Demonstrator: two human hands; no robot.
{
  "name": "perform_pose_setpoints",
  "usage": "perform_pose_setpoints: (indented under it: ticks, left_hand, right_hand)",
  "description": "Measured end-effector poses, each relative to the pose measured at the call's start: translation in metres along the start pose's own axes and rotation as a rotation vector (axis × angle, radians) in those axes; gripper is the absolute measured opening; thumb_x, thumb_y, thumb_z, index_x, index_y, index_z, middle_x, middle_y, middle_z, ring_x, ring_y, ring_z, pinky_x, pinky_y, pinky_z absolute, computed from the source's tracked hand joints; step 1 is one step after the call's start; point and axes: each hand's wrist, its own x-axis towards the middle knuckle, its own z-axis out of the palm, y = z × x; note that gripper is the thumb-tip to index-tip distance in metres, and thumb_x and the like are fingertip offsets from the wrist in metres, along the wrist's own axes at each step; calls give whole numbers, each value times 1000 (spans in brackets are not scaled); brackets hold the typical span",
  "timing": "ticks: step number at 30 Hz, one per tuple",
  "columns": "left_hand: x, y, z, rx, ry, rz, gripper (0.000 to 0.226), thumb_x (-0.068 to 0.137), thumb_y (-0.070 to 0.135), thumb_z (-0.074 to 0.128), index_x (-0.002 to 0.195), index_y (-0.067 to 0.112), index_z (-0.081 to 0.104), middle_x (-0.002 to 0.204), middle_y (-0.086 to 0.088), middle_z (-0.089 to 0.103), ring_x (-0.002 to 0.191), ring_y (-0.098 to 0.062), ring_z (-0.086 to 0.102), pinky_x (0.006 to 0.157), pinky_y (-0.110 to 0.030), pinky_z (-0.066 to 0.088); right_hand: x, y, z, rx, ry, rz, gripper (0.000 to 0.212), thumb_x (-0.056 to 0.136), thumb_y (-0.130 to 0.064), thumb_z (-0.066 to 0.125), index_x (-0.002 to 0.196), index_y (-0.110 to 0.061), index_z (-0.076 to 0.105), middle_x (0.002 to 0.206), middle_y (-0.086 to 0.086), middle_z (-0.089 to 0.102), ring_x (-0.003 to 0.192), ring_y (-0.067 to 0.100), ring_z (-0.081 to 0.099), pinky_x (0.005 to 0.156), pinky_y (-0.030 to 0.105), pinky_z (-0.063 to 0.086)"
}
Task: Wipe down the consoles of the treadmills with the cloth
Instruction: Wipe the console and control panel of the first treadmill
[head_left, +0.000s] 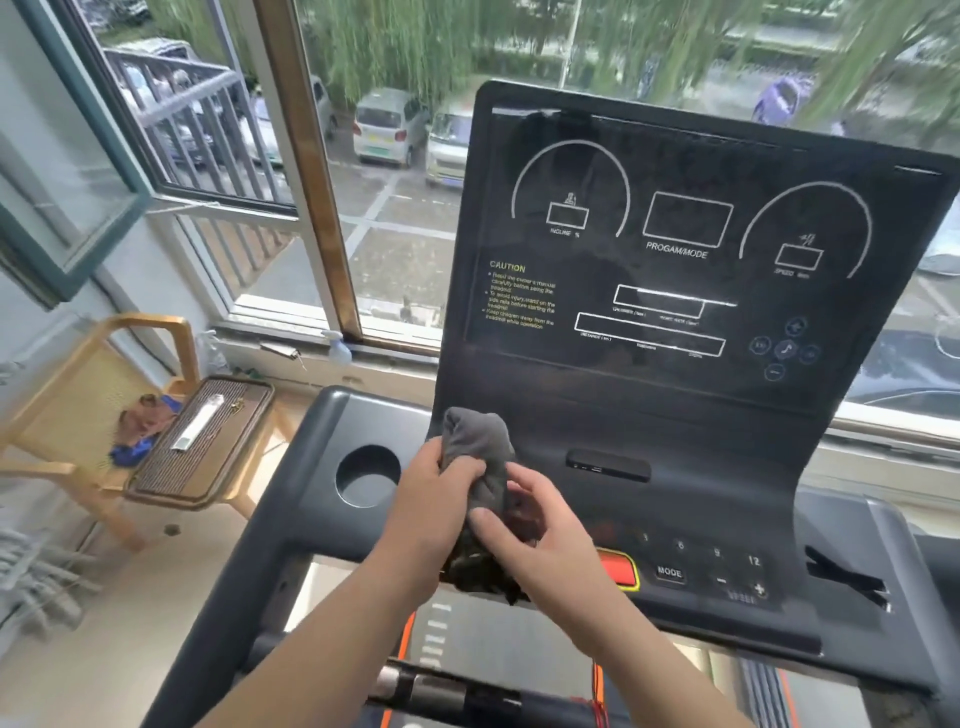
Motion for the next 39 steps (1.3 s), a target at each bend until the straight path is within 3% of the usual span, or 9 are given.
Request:
perform_pose_setpoints:
  ticks: [5,9,11,13,16,20,27,33,39]
  left_hand:
    - [-10,25,-11,61,-255,52,29,101,45,52,96,30,77,99,-5,76,102,-22,73,95,-42,59]
    - [28,6,-45,455,21,252,40,102,53,43,88,26,69,100,-3,72,95,-16,64,85,-36,52]
    - [56,-19,-69,832,157,351,23,102,41,49,105,27,66,116,-3,66,110,-19,61,92,-38,51]
    - [78,-47,-81,1130,166,292,38,101,41,51,135,23,57,150,-7,49,143,-31,41,118,-48,37]
    - [93,-74,-84,1311,177,289,52,101,46,50,147,21,49,164,-14,34,153,-36,27,124,-56,23]
    - [100,-89,-99,1379,252,442,54,96,55,47,140,27,59,151,-12,53,139,-34,47,111,-55,40]
    - [104,-90,-107,1363,254,498,47,94,47,48,135,29,62,149,-7,55,136,-30,47,109,-51,35]
    - [106,-94,-114,1339,233,527,52,90,36,49,141,29,59,151,-9,53,137,-32,45,109,-52,32]
    - [104,-91,-110,1336,245,489,53,86,33,52,138,30,60,149,-6,55,137,-30,46,110,-52,35]
  right_hand:
    - [17,-19,1,25,103,-100,45,86,-22,84,119,-30,54,106,-7,71,93,-1,71,78,18,57]
    - [39,-24,5,-258,281,-227,33,88,-32,73,113,-37,52,109,-11,61,84,7,68,73,35,59]
    - [53,-27,5,-474,396,-306,33,87,-39,70,116,-34,54,109,-14,53,84,7,62,69,34,54]
    - [69,-27,7,-697,456,-403,35,87,-39,68,119,-28,58,107,-9,51,92,13,55,70,35,52]
    - [91,-5,23,-1066,317,-323,40,87,-36,64,124,-22,60,117,0,50,106,24,52,80,39,53]
    - [106,16,42,-1157,293,-222,51,85,-42,61,128,-16,56,127,9,50,112,32,53,76,40,55]
    - [108,16,77,-1149,336,-157,59,81,-68,60,115,-19,62,118,6,58,98,28,66,68,34,51]
    - [70,19,86,-1115,133,-129,45,86,-60,53,116,-26,54,117,-2,49,111,25,58,76,39,53]
    - [123,18,46,-1328,373,-130,51,89,-50,58,123,-13,55,119,11,54,99,33,61,56,33,40]
